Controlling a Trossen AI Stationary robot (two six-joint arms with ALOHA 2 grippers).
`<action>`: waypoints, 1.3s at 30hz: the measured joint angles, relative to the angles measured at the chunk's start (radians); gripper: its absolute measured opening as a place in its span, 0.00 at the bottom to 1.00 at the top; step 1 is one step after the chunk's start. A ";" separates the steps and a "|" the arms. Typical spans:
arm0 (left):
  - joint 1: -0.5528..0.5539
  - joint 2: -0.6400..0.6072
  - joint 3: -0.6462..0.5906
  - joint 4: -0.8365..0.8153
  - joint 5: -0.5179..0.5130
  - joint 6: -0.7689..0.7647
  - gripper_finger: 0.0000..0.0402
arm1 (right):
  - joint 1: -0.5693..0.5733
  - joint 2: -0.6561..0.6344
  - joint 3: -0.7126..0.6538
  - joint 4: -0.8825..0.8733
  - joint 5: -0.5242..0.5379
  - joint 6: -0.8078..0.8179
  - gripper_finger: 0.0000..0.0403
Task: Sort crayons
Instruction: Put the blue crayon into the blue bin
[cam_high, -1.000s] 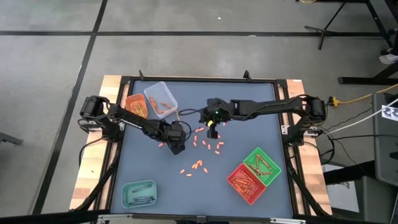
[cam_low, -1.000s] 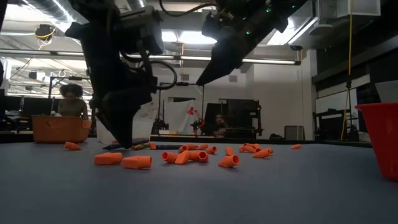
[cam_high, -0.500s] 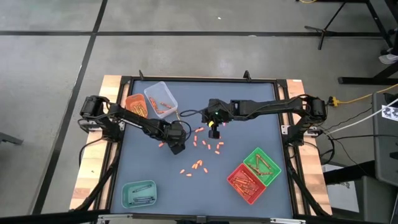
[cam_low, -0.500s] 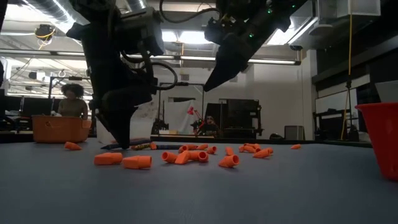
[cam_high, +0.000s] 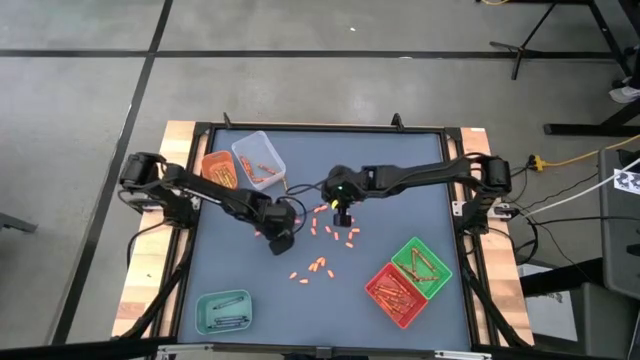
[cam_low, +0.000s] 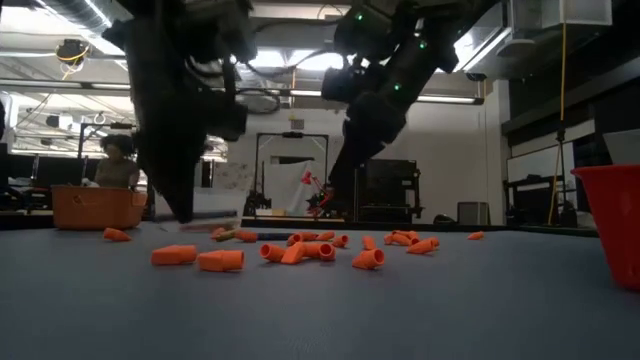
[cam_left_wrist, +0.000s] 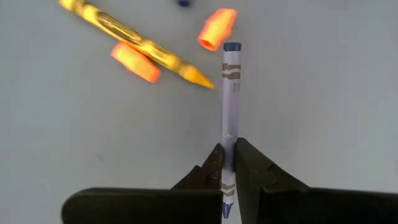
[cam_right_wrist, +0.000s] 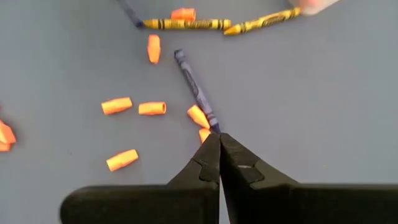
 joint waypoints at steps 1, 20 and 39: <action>-0.006 -0.015 0.000 -0.004 0.024 -0.001 0.01 | 0.000 0.009 0.000 0.000 0.000 0.000 0.01; -0.519 -0.265 0.000 -0.011 0.246 -0.547 0.02 | 0.000 0.153 -0.001 0.234 -0.050 -0.001 0.01; -0.824 -0.260 0.000 -0.057 0.117 -0.891 0.13 | 0.000 0.211 0.000 0.417 -0.139 -0.054 0.31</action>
